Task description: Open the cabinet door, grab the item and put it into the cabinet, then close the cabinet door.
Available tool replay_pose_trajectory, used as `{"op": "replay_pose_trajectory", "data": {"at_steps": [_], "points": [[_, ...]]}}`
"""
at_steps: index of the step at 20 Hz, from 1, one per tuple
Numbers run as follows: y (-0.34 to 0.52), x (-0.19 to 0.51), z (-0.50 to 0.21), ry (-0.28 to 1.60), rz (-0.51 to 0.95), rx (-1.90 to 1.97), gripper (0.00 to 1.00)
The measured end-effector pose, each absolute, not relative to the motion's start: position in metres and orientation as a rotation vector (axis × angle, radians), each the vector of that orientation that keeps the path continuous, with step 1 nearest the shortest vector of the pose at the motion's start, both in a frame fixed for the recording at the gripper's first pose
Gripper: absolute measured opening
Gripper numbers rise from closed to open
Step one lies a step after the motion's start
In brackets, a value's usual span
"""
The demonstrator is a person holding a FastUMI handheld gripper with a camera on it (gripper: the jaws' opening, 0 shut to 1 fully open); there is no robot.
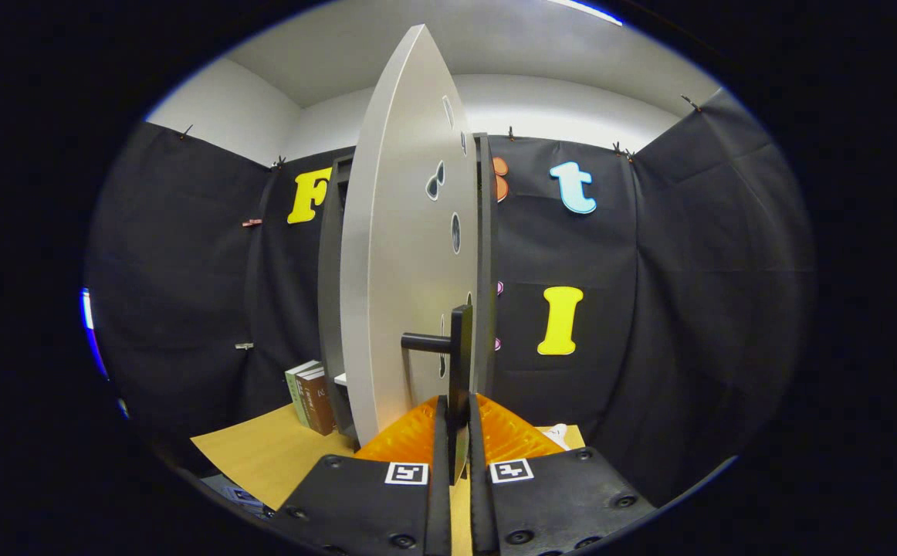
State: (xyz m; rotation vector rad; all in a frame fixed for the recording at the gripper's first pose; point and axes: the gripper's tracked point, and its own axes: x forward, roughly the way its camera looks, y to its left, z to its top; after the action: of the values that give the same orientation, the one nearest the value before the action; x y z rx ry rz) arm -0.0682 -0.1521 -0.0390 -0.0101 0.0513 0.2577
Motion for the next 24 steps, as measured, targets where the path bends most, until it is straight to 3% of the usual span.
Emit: {"op": "replay_pose_trajectory", "data": {"at_steps": [11,24], "points": [[-0.139,-0.14,-0.052,0.07,0.228,-0.092,0.14],[-0.001,-0.126,-0.217,0.439,0.146,-0.201,0.12]]}}
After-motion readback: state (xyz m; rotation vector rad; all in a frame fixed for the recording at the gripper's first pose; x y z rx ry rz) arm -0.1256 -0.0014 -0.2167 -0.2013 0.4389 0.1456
